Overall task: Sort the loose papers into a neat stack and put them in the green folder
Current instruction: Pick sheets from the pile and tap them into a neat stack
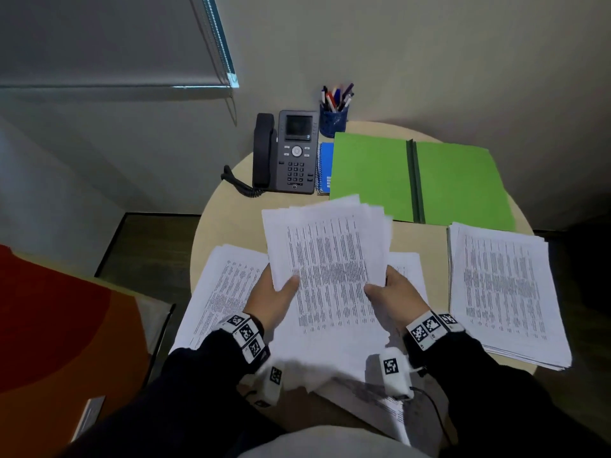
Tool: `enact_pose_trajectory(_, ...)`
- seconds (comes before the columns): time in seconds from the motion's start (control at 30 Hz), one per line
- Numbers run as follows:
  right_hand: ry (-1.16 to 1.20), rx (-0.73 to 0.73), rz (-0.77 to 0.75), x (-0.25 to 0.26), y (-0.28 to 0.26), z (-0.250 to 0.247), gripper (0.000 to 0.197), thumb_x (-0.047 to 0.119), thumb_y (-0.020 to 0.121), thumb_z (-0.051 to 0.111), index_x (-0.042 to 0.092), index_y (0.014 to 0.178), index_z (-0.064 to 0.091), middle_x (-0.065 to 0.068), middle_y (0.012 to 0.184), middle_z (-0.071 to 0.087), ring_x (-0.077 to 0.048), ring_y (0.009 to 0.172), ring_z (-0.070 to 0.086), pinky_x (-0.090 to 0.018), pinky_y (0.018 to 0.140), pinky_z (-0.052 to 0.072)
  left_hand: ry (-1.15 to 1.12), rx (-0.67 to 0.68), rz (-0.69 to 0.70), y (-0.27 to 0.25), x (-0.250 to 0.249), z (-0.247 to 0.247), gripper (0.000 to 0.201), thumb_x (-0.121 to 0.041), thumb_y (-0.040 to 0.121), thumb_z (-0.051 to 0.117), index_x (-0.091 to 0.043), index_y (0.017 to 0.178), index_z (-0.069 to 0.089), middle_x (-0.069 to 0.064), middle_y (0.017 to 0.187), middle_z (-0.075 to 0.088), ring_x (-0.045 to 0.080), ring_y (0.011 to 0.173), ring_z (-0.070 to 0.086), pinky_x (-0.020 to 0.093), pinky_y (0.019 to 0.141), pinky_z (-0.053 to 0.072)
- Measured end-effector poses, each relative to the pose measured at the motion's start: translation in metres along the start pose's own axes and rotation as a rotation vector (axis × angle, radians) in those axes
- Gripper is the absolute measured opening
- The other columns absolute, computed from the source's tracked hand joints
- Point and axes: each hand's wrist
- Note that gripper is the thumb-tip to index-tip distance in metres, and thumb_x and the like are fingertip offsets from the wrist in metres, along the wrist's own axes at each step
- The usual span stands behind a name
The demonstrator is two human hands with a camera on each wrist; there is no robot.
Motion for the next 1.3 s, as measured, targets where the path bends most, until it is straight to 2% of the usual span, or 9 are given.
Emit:
enact_pose_trajectory(0.13, 0.009, -0.137, -0.245, 0.041, -0.01, -0.009, 0.034, -0.004, 0.096, 0.058, 0.026, 0.11, 0.062, 0.006, 0.105, 0.074, -0.007, 0.098, 0.069, -0.021, 0.083, 0.055, 0.072, -0.19, 0.25, -0.011, -0.039, -0.005, 0.027, -0.021, 0.106, 0.056, -0.023, 0.133, 0.052, -0.011, 0.11, 0.065, 0.0, 0.094, 0.064, 0.008, 0.072, 0.052)
enact_pose_trajectory(0.2, 0.042, -0.168, -0.318, 0.054, -0.014, -0.014, 0.03, -0.002, 0.096, 0.06, 0.023, 0.112, 0.061, 0.003, 0.108, 0.072, -0.007, 0.1, 0.067, -0.023, 0.088, 0.052, 0.112, -0.249, 0.33, -0.013, -0.048, -0.012, 0.033, -0.042, 0.1, 0.063, -0.012, 0.113, 0.061, 0.016, 0.097, 0.068, 0.032, 0.089, 0.068, 0.044, 0.075, 0.061)
enact_pose_trajectory(0.27, -0.011, -0.156, -0.376, 0.056, -0.018, -0.017, 0.028, 0.005, 0.098, 0.061, 0.02, 0.122, 0.062, 0.003, 0.117, 0.071, -0.006, 0.112, 0.065, -0.023, 0.099, 0.049, 0.101, -0.26, 0.297, -0.012, -0.046, -0.015, 0.033, -0.052, 0.093, 0.066, -0.022, 0.103, 0.058, 0.021, 0.099, 0.07, 0.038, 0.091, 0.07, 0.058, 0.078, 0.059)
enact_pose_trajectory(0.43, -0.065, -0.129, -0.377, 0.042, -0.017, -0.007, 0.022, 0.013, 0.098, 0.063, 0.016, 0.118, 0.054, -0.007, 0.112, 0.064, -0.016, 0.106, 0.064, -0.038, 0.098, 0.051, 0.09, -0.189, 0.318, -0.01, -0.037, -0.002, 0.041, -0.024, 0.1, 0.063, -0.018, 0.136, 0.044, 0.003, 0.113, 0.069, 0.005, 0.098, 0.069, 0.037, 0.094, 0.057)
enact_pose_trajectory(0.53, -0.055, -0.171, -0.375, 0.034, -0.014, 0.0, 0.022, 0.011, 0.097, 0.063, 0.015, 0.114, 0.05, 0.005, 0.103, 0.059, 0.001, 0.091, 0.06, -0.02, 0.083, 0.047, 0.077, -0.157, 0.315, -0.009, -0.039, 0.002, 0.041, -0.016, 0.102, 0.061, -0.022, 0.136, 0.038, -0.005, 0.115, 0.062, -0.012, 0.093, 0.061, 0.019, 0.086, 0.053)
enact_pose_trajectory(0.63, -0.014, -0.165, -0.345, 0.037, -0.017, 0.004, 0.031, 0.008, 0.099, 0.059, 0.022, 0.124, 0.047, 0.009, 0.111, 0.063, 0.013, 0.096, 0.059, -0.01, 0.08, 0.049, 0.057, -0.116, 0.297, -0.011, -0.046, 0.002, 0.043, -0.025, 0.103, 0.061, -0.035, 0.134, 0.033, -0.01, 0.124, 0.062, -0.001, 0.113, 0.06, 0.032, 0.099, 0.052)
enact_pose_trajectory(0.87, 0.073, -0.222, -0.27, 0.042, -0.014, 0.011, 0.038, -0.007, 0.093, 0.05, 0.018, 0.121, 0.047, -0.01, 0.111, 0.064, -0.019, 0.094, 0.064, -0.044, 0.08, 0.055, -0.004, -0.157, 0.28, -0.007, -0.051, 0.014, 0.062, -0.006, 0.101, 0.061, -0.033, 0.14, 0.022, -0.001, 0.135, 0.056, 0.014, 0.121, 0.058, 0.033, 0.109, 0.043)
enact_pose_trajectory(1.0, 0.069, -0.205, -0.224, 0.041, -0.008, 0.014, 0.042, -0.014, 0.091, 0.046, 0.014, 0.122, 0.044, -0.016, 0.11, 0.063, -0.015, 0.089, 0.064, -0.048, 0.079, 0.057, -0.022, -0.172, 0.219, 0.001, -0.044, 0.02, 0.065, -0.004, 0.101, 0.059, -0.036, 0.141, 0.019, 0.0, 0.136, 0.055, 0.018, 0.124, 0.056, 0.035, 0.108, 0.042)
enact_pose_trajectory(1.3, 0.028, -0.199, -0.182, 0.033, -0.002, 0.012, 0.048, -0.016, 0.087, 0.046, 0.016, 0.122, 0.056, -0.002, 0.108, 0.065, -0.022, 0.108, 0.062, -0.023, 0.074, 0.055, 0.046, -0.204, 0.159, 0.015, -0.019, 0.027, 0.038, -0.017, 0.105, 0.053, -0.032, 0.129, 0.028, 0.004, 0.132, 0.057, 0.026, 0.124, 0.057, 0.047, 0.112, 0.043)
Point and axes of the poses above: each hand's wrist, its own y-axis towards the middle knuckle, its own z-axis out of the palm, x = y × z
